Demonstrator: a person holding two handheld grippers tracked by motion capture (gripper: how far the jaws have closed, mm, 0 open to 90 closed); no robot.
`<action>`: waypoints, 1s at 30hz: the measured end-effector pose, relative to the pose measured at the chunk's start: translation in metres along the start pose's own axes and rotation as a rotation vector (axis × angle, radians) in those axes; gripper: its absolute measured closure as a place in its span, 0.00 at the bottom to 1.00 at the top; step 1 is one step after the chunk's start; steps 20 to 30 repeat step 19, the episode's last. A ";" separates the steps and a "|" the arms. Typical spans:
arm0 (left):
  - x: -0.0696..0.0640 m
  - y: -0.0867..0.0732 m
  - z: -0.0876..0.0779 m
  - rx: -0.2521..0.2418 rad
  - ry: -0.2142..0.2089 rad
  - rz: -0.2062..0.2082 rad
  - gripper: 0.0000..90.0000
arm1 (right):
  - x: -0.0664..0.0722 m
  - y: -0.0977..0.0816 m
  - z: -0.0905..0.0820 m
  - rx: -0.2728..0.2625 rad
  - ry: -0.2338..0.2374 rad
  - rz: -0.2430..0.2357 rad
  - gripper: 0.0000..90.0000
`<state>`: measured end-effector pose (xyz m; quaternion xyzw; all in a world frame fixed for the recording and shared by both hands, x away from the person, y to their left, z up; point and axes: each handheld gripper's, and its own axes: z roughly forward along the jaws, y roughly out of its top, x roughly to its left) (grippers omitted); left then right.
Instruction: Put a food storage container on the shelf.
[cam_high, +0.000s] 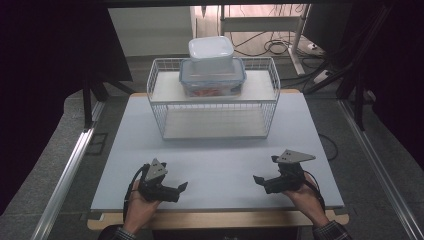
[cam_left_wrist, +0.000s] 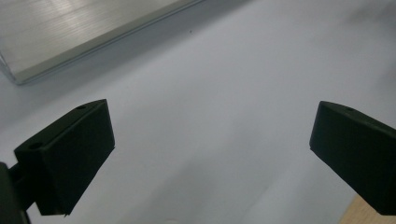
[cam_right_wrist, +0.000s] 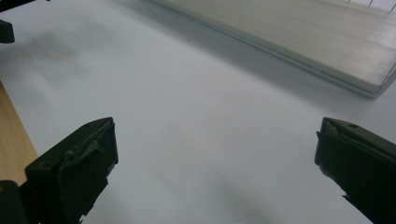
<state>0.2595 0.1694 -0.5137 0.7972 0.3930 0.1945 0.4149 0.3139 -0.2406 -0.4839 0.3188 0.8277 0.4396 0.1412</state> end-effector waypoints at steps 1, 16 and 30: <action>0.000 -0.002 0.001 0.005 0.003 -0.001 0.00 | -0.001 -0.004 0.000 0.007 -0.002 0.003 0.00; 0.004 -0.010 0.012 0.064 0.003 -0.013 0.00 | -0.002 -0.022 0.014 0.108 -0.002 -0.017 0.00; 0.004 -0.010 0.013 0.062 0.000 -0.015 0.00 | -0.004 -0.023 0.014 0.111 -0.005 -0.014 0.00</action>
